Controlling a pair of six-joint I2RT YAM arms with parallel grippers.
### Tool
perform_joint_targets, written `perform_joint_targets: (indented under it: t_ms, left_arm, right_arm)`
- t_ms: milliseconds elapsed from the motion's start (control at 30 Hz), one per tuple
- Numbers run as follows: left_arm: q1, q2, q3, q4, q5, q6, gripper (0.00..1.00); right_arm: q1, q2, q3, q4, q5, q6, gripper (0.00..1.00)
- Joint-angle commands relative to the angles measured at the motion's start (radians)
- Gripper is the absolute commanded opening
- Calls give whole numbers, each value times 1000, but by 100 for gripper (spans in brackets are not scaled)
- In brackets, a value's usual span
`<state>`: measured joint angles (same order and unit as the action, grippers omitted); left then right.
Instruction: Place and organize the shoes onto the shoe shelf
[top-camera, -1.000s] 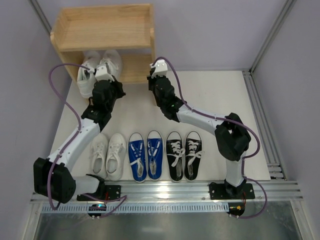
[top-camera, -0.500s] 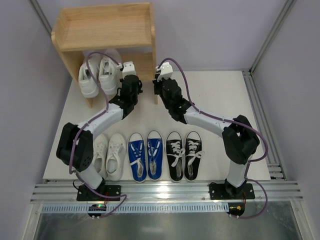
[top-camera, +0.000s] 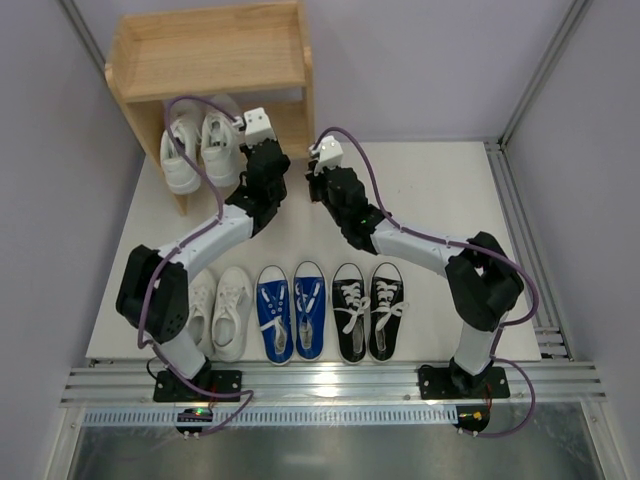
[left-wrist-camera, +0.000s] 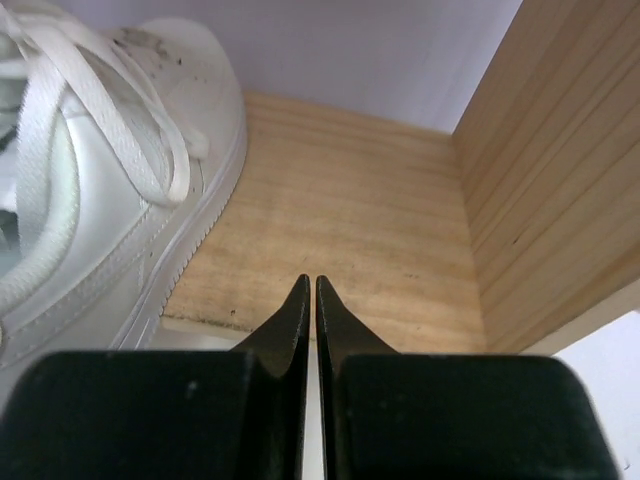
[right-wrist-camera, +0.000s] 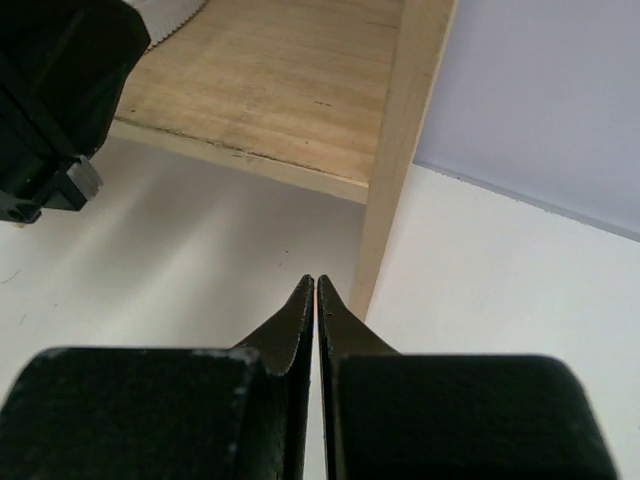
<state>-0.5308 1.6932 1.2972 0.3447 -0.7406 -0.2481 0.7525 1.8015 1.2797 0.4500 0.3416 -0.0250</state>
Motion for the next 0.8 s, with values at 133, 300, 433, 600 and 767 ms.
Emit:
perform_joint_targets:
  t_ms: [133, 300, 433, 600, 767]
  left_arm:
    - [-5, 51, 68, 139, -102, 105, 0]
    - [29, 72, 68, 142, -77, 96, 0]
    - [60, 82, 67, 137, -63, 90, 0]
    - [71, 83, 70, 135, -49, 96, 0]
    - [74, 97, 82, 117, -36, 98, 0]
  right_arm:
    - [-4, -2, 122, 41, -69, -6, 4]
    - [-2, -123, 21, 41, -47, 17, 50]
    - [1, -165, -13, 29, -32, 10, 69]
    - [-5, -91, 105, 39, 19, -59, 74]
    - [-25, 106, 383, 22, 114, -88, 74]
